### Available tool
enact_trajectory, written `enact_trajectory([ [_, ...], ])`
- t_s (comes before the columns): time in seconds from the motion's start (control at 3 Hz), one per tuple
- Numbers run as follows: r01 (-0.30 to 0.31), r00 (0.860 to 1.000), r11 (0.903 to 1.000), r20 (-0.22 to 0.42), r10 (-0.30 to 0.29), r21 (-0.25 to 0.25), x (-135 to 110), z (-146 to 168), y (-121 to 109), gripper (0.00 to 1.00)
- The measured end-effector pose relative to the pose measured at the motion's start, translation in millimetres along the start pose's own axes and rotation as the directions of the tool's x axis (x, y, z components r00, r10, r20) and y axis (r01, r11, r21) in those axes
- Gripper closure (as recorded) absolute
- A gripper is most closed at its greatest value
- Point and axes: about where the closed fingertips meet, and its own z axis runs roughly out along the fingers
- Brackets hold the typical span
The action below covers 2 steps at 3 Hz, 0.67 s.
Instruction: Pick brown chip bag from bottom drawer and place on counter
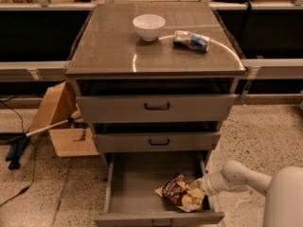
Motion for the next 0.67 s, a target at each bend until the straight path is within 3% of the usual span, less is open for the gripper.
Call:
enact_trajectory([
  [0.33,0.041,0.998,0.9991,0.041,-0.041,0.008,-29.8,-34.1,29.0,1.00],
  [0.67,0.105,0.992,0.9937,0.060,-0.107,0.041,-82.3,-84.5,69.3,1.00],
])
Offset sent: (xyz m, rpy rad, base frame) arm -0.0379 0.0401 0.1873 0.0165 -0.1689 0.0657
